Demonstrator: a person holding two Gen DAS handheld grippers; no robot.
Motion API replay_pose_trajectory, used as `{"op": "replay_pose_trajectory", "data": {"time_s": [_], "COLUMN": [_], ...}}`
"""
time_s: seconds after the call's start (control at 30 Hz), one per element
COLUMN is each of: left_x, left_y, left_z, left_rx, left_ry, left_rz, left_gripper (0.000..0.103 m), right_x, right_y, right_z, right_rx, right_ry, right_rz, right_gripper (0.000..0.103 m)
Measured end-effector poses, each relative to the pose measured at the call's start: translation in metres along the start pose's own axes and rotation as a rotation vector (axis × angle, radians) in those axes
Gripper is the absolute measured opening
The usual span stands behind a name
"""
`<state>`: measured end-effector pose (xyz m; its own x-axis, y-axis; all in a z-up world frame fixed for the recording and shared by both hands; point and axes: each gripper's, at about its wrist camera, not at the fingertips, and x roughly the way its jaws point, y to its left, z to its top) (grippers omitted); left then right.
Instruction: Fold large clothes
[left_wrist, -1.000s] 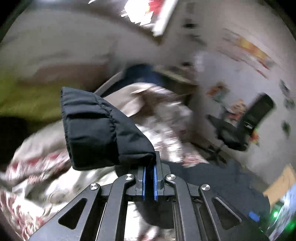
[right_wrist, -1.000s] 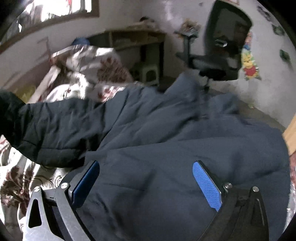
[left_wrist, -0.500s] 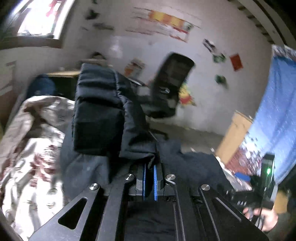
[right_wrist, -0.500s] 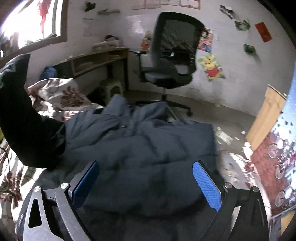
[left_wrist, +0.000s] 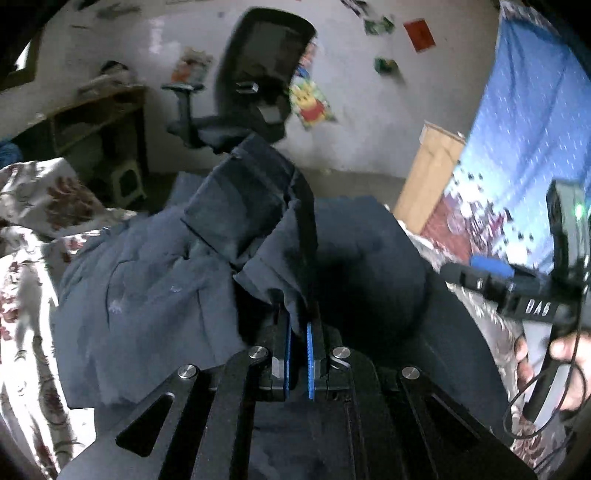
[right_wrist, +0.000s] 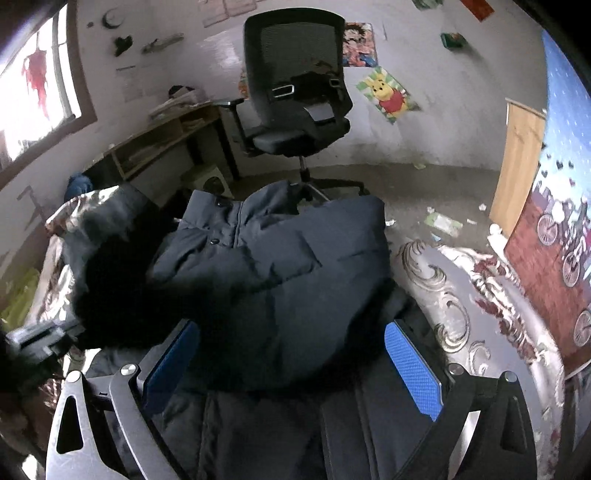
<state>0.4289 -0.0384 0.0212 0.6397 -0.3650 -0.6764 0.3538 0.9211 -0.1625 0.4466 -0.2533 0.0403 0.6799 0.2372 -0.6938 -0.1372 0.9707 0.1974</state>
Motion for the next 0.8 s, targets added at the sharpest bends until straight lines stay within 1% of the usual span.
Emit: {"op": "replay_pose_trajectory", "data": {"time_s": [0.13,0.23,0.3,0.4,0.47,0.5,0.57,0.73,0.8], "left_x": [0.017,0.025,0.025,0.021,0.016,0.013,0.007,-0.005,-0.009], "left_y": [-0.004,0.002,0.003,0.011,0.013,0.014,0.017,0.030,0.039], "left_z": [-0.006,-0.009,-0.010,-0.012,-0.014,-0.015,-0.016,-0.021,-0.024], "left_rx": [0.004,0.001,-0.001,-0.023,-0.024,-0.028,-0.034,-0.057,-0.072], "left_ry": [0.062,0.102,0.113,0.123,0.111,0.100,0.088,0.085,0.083], "left_rz": [-0.050,-0.069,-0.086,-0.118,-0.122,-0.122,-0.131,-0.086,-0.064], "left_gripper": [0.004,0.004,0.008,0.018,0.037,0.039,0.040,0.040,0.043], "right_x": [0.000,0.003,0.009,0.017,0.021,0.024,0.028,0.036,0.039], "right_y": [-0.002,-0.002,0.002,0.012,0.019,0.022,0.027,0.046,0.052], "right_z": [0.005,0.010,0.014,0.018,0.018,0.018,0.017,0.010,0.007], "right_rx": [0.044,0.083,0.098,0.085,0.078,0.075,0.067,-0.011,-0.042], "right_ry": [-0.014,-0.020,-0.007,0.019,0.033,0.042,0.050,0.069,0.074], "right_rz": [0.064,0.113,0.146,0.180,0.197,0.202,0.200,0.168,0.160], "right_gripper": [0.102,0.102,0.102,0.102,0.102,0.102,0.102,0.102,0.102]}}
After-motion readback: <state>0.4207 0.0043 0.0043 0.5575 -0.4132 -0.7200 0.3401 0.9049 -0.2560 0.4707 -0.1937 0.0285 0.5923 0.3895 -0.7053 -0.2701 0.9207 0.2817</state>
